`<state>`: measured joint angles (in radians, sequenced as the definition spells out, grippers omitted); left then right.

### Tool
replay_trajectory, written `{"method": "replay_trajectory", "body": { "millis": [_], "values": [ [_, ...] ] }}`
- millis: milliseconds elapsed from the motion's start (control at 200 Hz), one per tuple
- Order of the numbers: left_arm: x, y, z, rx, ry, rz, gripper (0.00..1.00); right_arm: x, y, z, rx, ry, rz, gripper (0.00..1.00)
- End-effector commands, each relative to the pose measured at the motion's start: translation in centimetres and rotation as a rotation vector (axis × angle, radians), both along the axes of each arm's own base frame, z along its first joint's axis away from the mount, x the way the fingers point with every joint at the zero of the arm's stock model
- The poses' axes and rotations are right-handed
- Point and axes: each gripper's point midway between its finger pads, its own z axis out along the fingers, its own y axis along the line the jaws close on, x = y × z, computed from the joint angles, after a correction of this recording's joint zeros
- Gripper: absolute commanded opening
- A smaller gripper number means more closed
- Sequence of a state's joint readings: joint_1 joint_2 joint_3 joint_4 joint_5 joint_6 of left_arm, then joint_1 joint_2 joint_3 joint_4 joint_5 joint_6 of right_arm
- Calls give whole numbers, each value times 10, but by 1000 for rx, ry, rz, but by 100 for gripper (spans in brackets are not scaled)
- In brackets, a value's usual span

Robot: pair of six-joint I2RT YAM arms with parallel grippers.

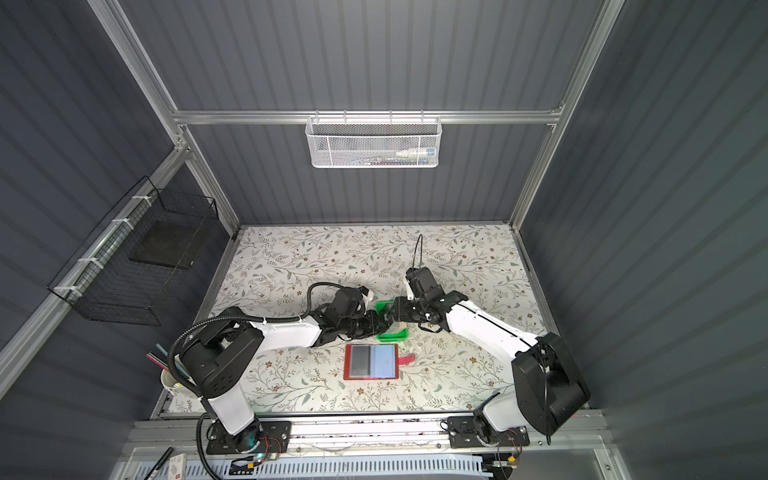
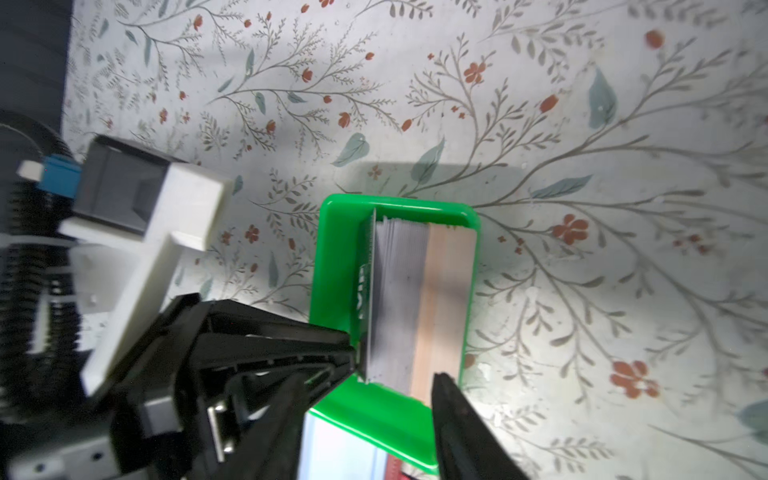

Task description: Put the credit cards into the card holder

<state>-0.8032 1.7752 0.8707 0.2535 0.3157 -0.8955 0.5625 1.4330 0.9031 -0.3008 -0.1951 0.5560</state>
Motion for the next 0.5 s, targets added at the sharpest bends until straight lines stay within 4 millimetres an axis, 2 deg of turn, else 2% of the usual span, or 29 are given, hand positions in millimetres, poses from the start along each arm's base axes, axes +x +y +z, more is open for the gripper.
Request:
{"method": "replay_trajectory", "body": {
  "millis": [0,205,495],
  "values": [
    [1,1,-7,4,19,8,18,-5,10,-8,71,65,2,41],
    [0,2,-6,3,17,7,18,-3,16,-19,82,100,-4,31],
    [0,2,-6,-1,16,7,18,-6,16,-31,60,123,-3,26]
  ]
}}
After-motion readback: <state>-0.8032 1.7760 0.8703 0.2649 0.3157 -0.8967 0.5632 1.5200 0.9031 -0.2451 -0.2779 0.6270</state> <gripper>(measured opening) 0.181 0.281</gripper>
